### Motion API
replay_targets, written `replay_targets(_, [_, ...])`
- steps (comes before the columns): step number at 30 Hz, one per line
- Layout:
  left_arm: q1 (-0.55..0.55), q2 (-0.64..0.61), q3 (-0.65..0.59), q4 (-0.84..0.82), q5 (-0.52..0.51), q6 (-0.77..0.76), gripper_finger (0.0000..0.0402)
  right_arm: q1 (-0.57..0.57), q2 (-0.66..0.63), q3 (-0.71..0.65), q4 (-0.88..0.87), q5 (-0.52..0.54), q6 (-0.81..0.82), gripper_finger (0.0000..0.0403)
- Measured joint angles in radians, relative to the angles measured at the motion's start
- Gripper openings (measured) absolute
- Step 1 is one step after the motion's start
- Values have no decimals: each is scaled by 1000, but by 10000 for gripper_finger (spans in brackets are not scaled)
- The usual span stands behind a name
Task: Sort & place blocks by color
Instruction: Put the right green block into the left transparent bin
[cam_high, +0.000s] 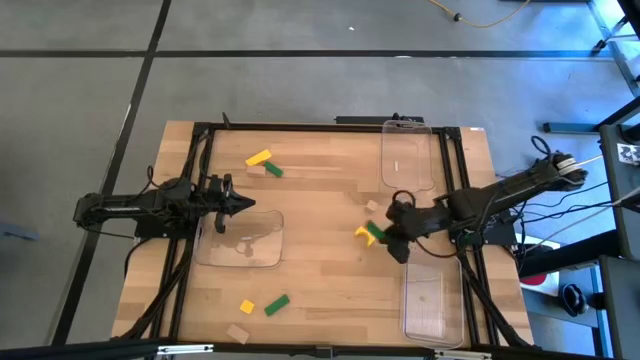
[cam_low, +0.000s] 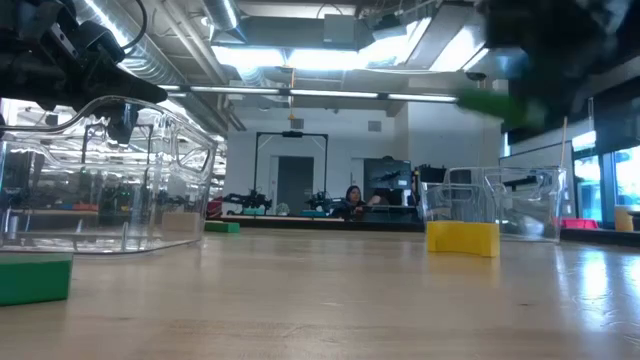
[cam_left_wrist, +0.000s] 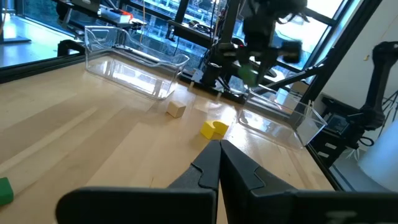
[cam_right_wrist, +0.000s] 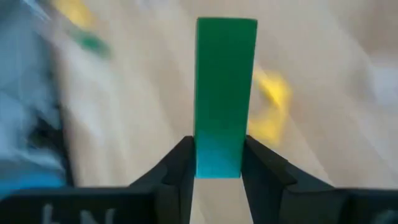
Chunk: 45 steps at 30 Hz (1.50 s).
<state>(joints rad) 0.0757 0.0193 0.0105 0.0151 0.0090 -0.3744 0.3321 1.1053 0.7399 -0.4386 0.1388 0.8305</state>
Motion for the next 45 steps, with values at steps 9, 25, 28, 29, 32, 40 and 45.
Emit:
replay_targets(9, [0,0,0,0,1,0,0,-62,-41,-187,835,84,-183,103])
replay_targets(25, [0,0,0,154,-245,-331,0,-81,-41,-158,890,78,-233,103])
replay_targets(28, [0,0,0,218,-354,-338,0,-81,-41,-158,890,78,-233,103])
replay_targets(29, [0,0,0,255,-361,-327,0,-81,-41,-158,890,78,-233,103])
replay_targets(32, [0,1,0,369,-356,-302,0,-81,-41,-158,890,78,-236,103])
replay_targets(40, [-1,207,141,418,-242,-219,0,-82,-41,-157,894,78,-259,103])
replay_targets(45, [-24,506,343,329,-162,-8,6,-82,-41,-156,897,78,-262,103])
